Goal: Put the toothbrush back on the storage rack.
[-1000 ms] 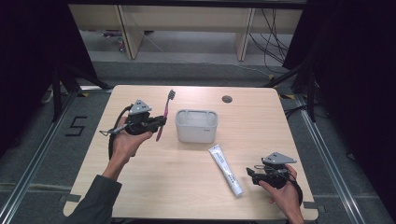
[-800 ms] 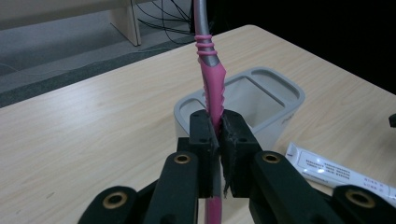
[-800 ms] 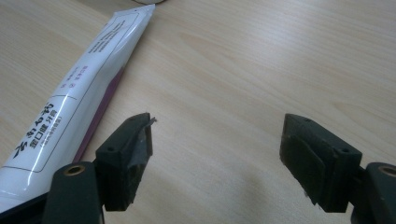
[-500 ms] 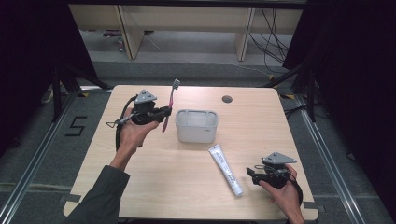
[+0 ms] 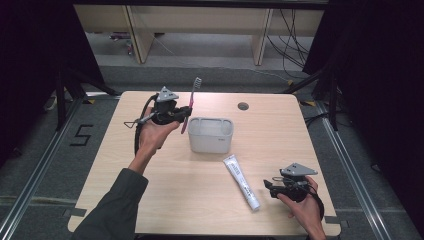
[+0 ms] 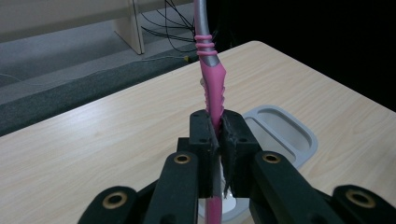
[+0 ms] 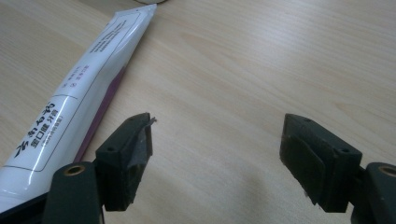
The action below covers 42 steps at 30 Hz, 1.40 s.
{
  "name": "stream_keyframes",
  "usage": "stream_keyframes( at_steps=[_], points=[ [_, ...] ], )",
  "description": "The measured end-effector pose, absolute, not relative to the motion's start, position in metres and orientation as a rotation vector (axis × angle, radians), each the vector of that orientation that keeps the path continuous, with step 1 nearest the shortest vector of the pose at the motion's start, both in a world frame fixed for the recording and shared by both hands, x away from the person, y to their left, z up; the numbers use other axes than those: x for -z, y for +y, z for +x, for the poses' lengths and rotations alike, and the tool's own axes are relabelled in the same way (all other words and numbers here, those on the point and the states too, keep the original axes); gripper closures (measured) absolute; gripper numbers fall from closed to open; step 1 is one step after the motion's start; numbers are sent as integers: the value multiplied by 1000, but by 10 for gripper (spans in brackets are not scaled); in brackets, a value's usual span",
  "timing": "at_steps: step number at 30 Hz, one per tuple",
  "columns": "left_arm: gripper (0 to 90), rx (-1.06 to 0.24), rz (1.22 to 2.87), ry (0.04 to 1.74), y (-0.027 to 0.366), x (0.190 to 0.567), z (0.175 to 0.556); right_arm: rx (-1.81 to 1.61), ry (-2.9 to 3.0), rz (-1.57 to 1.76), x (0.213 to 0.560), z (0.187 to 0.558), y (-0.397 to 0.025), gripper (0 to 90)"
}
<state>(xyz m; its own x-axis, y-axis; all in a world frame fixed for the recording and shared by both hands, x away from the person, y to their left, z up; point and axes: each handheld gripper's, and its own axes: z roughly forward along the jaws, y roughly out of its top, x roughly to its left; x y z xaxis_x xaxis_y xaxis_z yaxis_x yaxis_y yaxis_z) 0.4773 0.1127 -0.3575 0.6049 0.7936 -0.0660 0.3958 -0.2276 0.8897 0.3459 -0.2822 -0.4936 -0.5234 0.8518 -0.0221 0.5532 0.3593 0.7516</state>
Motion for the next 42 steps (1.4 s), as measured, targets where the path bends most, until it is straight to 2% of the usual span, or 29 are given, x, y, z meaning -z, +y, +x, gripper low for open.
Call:
stream_keyframes(
  at_steps=[21,42],
  points=[
    [830,-511,1748,986,96,370,500,-992,2225,1220,495,346,-282,263],
    [829,-530,1694,1040,100,405,509,-997,2239,1212,495,347,-283,262]
  ],
)
